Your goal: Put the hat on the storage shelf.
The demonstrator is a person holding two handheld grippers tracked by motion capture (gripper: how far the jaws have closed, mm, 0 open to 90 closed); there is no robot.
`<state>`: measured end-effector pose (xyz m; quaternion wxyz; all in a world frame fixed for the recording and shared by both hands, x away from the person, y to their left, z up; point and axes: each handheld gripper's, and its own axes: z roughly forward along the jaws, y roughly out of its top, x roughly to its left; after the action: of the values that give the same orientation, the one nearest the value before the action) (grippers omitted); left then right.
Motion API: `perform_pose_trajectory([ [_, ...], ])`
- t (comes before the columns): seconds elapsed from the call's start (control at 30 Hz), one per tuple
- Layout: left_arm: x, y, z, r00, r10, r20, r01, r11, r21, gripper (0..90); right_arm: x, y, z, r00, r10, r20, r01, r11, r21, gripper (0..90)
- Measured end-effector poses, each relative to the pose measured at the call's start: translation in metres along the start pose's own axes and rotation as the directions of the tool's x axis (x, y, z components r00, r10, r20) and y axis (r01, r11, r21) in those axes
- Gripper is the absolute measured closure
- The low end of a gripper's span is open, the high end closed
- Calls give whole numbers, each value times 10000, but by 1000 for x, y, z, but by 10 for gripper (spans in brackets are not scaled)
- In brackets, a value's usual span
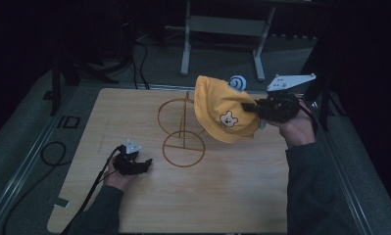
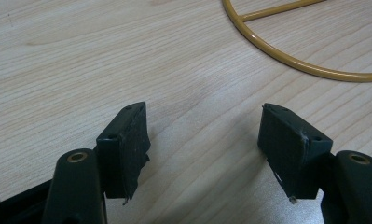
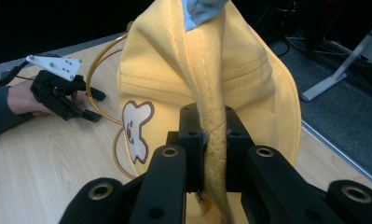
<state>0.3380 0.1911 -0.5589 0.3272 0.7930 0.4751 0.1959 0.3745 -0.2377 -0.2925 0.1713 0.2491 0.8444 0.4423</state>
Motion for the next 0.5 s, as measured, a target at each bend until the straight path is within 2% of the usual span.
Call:
perform_pose_trajectory([
  [0.5, 0, 0, 0, 10000, 11, 4, -11, 10000, 3, 337, 4, 7, 3, 9999, -86, -75, 85, 9999, -147, 825],
])
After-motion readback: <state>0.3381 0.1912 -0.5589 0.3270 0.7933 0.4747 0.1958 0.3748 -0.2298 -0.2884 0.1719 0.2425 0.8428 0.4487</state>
